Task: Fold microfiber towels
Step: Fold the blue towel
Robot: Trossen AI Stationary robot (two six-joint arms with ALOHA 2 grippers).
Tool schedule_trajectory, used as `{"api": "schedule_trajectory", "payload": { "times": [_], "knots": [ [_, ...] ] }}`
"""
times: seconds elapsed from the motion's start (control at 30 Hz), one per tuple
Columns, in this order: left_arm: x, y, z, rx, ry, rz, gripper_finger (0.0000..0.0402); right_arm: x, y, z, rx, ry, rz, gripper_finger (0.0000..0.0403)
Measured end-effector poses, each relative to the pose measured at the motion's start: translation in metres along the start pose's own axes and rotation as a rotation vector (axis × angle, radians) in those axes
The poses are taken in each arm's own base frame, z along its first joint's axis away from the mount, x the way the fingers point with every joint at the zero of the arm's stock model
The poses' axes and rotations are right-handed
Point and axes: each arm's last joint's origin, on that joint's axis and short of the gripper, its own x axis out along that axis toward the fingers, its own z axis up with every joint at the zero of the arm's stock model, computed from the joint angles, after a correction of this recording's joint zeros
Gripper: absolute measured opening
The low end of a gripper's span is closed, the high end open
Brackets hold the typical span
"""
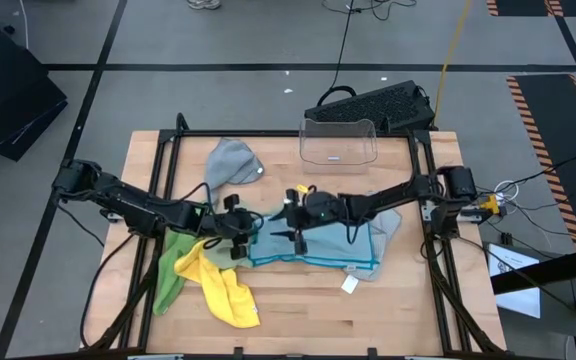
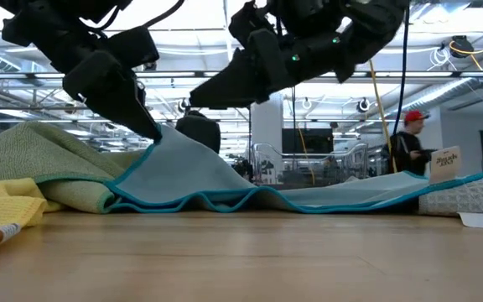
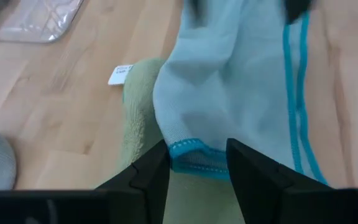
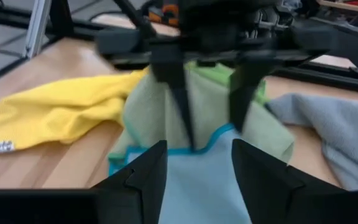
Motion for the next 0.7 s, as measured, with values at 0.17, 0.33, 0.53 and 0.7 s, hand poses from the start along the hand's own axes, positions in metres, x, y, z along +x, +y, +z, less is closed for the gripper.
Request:
{"api": "schedule_trajectory", "payload": {
  "times": [0.17,0.33,0.53,0.7],
  "knots": [
    [-0.001,-0.004,0.005,0.024,-0.060,-0.019,0.0159,-0.001,-0.019,0.006,0.002,-0.039,0.084,0.0204],
    [-0.002,-0.006,0.007,0.033,-0.083,-0.025,0.0159,-0.003,-0.031,0.008,-0.032,-0.067,0.127,0.0208],
    [-0.002,-0.006,0.009,0.042,-0.094,-0.025,0.0159,0.003,-0.036,0.000,-0.045,-0.086,0.154,0.0197],
    [-0.002,-0.007,0.012,0.050,-0.126,-0.032,0.0159,0.024,-0.037,-0.019,-0.020,-0.062,0.217,0.0197]
  ]
}}
